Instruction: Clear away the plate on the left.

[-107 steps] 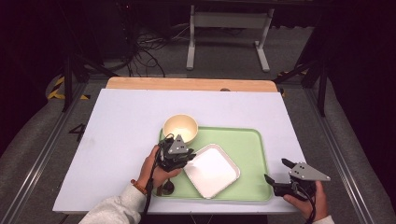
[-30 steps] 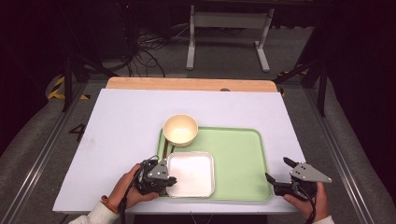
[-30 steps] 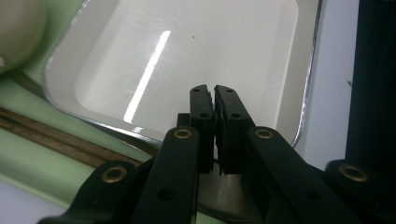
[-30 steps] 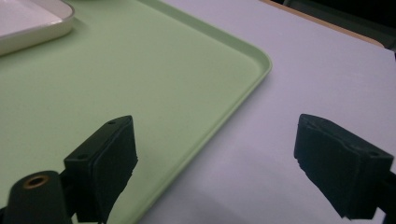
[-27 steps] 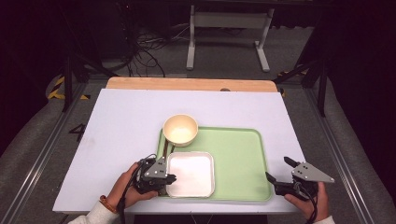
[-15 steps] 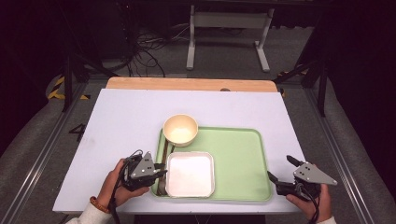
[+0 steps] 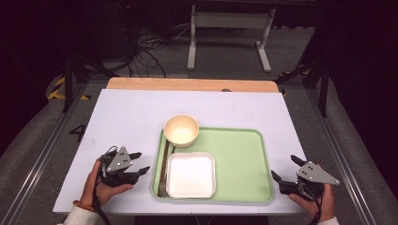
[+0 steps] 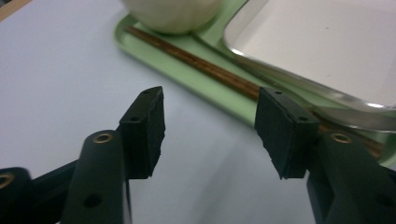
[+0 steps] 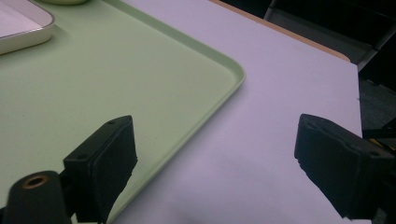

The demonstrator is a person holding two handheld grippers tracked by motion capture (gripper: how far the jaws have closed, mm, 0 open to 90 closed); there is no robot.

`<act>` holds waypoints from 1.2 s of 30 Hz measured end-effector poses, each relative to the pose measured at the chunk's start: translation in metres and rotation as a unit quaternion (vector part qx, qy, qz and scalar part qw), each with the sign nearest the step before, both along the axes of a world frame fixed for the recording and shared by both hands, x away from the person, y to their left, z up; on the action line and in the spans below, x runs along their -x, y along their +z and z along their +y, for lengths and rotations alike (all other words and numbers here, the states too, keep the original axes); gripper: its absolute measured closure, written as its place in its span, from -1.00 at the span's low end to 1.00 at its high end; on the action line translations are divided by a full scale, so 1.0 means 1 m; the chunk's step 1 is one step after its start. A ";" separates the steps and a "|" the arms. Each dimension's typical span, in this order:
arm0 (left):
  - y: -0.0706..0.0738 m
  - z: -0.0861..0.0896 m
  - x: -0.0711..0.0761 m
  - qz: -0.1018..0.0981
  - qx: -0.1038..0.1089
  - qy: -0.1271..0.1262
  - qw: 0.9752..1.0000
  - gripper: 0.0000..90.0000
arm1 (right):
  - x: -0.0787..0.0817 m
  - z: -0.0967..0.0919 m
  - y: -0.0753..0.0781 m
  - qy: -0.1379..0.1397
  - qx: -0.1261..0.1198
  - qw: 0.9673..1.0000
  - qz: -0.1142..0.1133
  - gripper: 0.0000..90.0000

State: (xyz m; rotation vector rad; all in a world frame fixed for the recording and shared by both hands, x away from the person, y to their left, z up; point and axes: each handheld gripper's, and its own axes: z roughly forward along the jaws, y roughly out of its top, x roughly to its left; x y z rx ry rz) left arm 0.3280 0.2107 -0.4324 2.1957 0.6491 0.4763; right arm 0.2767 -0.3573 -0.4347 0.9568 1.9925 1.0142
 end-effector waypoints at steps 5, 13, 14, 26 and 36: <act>-0.007 0.024 -0.002 0.011 0.030 0.043 0.999 -0.41 | 0.000 -0.002 -0.003 -0.003 0.005 1.000 0.005 -0.71; -0.022 0.059 0.001 0.031 0.090 0.091 0.991 -0.79 | 0.000 -0.001 -0.008 0.002 0.006 1.000 0.012 -0.74; -0.023 0.062 0.002 0.036 0.100 0.097 0.990 -0.81 | 0.000 -0.001 -0.009 0.003 0.006 1.000 0.013 -0.75; -0.027 0.065 0.005 0.038 0.098 0.108 0.989 -0.86 | 0.004 0.003 -0.009 0.009 0.009 1.000 0.015 -0.76; -0.025 0.060 0.007 0.027 0.087 0.103 0.991 -0.86 | 0.004 -0.001 -0.009 0.003 0.003 1.000 0.015 -0.76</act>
